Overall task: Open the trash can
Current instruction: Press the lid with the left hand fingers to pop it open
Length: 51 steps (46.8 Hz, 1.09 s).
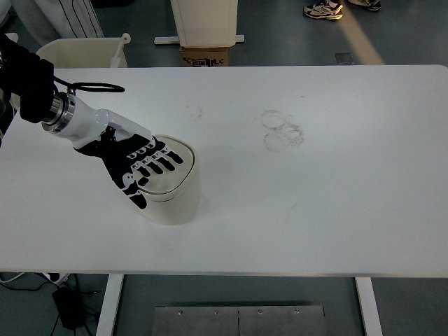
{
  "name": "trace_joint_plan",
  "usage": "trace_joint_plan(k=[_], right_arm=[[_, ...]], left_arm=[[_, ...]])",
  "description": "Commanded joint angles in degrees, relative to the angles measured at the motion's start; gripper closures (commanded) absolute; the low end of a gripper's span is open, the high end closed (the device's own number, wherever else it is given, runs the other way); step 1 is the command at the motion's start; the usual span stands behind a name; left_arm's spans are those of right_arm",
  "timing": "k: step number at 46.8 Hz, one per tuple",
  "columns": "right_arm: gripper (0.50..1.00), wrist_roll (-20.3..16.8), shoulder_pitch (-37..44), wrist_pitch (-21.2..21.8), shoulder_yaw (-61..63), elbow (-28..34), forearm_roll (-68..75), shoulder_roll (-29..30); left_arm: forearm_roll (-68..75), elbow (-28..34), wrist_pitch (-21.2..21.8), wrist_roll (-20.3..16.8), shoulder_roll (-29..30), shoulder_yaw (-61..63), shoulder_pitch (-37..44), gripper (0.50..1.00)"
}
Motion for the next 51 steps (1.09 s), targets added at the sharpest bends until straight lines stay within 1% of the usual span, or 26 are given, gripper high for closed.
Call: trace_joint_plan(k=[1, 37, 51], right_arm=[[0.509, -0.01, 0.00, 0.00, 0.00, 0.02, 0.00, 0.00], [0.509, 0.08, 0.00, 0.00, 0.00, 0.02, 0.00, 0.00], [0.509, -0.01, 0.00, 0.00, 0.00, 0.02, 0.00, 0.00]], left_arm=[[0.01, -0.01, 0.08, 0.01, -0.08, -0.20, 0.25, 0.500], [0.01, -0.01, 0.43, 0.01, 0.18, -0.46, 1.92, 0.500], [-0.26, 0.43, 0.52, 0.01, 0.71, -1.51, 1.39, 0.500]])
